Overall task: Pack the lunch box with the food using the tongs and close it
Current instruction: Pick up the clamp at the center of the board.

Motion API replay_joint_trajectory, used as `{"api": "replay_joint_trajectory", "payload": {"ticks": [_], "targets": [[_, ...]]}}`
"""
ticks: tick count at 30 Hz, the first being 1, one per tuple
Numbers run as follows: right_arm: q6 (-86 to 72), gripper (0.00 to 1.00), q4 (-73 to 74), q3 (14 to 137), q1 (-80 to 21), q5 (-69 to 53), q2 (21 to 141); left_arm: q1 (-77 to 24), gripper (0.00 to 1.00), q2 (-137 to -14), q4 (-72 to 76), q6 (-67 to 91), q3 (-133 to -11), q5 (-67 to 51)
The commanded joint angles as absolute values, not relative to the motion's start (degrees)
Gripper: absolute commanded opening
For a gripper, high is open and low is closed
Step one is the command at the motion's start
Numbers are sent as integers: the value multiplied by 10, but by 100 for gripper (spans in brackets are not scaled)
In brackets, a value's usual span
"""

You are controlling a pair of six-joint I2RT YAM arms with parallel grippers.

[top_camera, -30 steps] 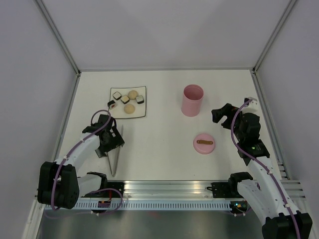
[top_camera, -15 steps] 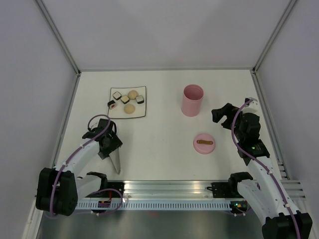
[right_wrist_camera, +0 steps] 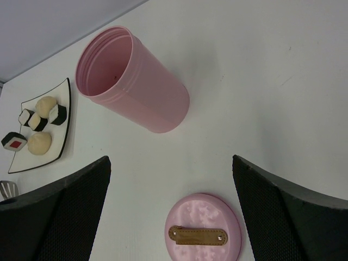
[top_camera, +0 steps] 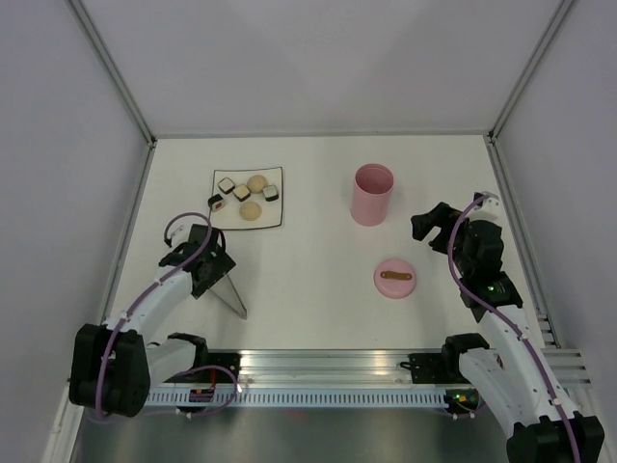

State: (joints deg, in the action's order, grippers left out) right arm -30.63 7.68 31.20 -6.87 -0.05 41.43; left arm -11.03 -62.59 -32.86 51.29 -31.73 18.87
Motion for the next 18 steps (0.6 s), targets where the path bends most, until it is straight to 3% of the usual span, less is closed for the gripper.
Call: {"api": "replay_joint_trajectory", "payload": {"ticks": [1, 6, 10, 18], "targets": [[-290, 98, 89, 316, -67, 14, 403, -115, 89, -660, -295, 476, -345, 159], [-284, 98, 110, 313, -67, 16, 392, -158, 90, -686, -299, 496, -342, 168], [-277, 98, 126, 317, -67, 16, 385, -221, 89, -700, -327, 556, -343, 240], [-261, 98, 112, 317, -67, 23, 400, -228, 87, -712, -331, 629, -326, 279]]}}
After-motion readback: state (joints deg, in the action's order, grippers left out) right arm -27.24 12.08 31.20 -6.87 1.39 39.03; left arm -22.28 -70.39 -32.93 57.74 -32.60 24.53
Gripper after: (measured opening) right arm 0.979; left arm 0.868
